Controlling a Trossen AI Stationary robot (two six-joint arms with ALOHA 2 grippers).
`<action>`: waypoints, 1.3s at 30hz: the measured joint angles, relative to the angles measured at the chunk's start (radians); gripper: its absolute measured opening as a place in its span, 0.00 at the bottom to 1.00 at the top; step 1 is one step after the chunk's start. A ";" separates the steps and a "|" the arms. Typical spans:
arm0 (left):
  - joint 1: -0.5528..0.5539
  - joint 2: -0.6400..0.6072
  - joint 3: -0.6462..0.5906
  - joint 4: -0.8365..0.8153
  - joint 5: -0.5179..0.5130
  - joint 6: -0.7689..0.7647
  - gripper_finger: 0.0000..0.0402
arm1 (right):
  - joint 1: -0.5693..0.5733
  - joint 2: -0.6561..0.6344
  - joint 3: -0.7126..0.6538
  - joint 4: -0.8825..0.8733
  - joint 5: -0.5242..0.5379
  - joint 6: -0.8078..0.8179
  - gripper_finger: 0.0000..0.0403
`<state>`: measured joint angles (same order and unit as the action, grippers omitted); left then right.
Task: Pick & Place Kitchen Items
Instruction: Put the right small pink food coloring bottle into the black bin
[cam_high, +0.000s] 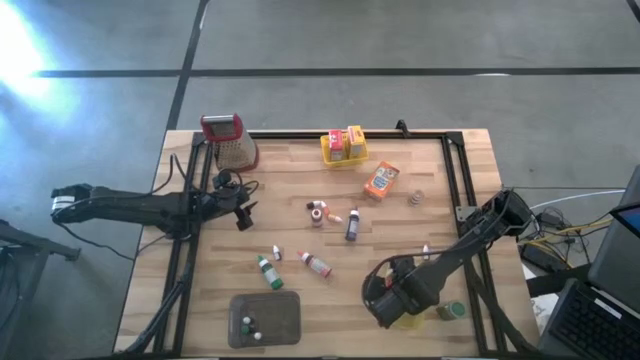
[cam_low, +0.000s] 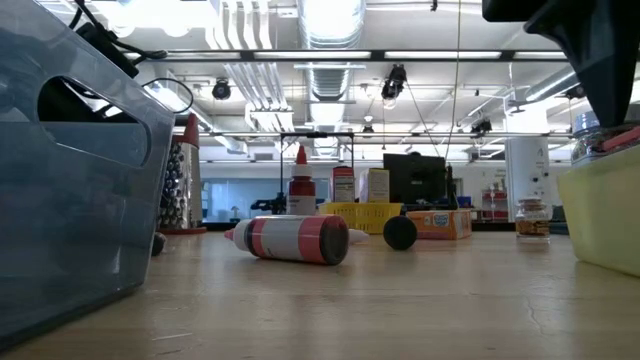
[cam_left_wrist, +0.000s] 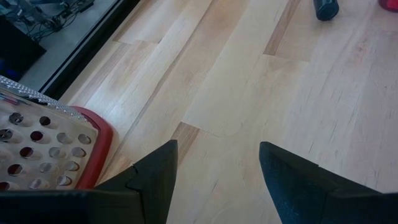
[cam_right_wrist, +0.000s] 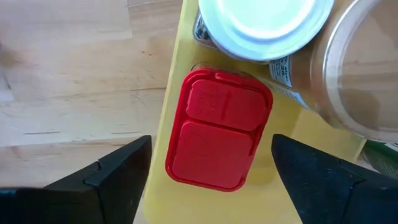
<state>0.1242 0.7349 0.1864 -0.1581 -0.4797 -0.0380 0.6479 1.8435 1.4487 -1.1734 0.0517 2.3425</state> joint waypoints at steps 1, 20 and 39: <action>0.000 0.000 0.000 0.000 0.000 0.000 0.58 | 0.000 0.000 0.000 0.000 0.000 0.002 0.83; 0.000 0.000 0.000 0.000 0.000 0.000 0.58 | -0.067 -0.018 0.156 -0.069 0.232 -0.213 0.71; 0.000 0.000 0.000 0.000 0.000 0.000 0.58 | -0.308 -0.017 0.168 -0.091 0.349 -0.866 0.52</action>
<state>0.1246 0.7345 0.1864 -0.1578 -0.4797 -0.0380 0.3396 1.8265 1.6165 -1.2646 0.4004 1.4766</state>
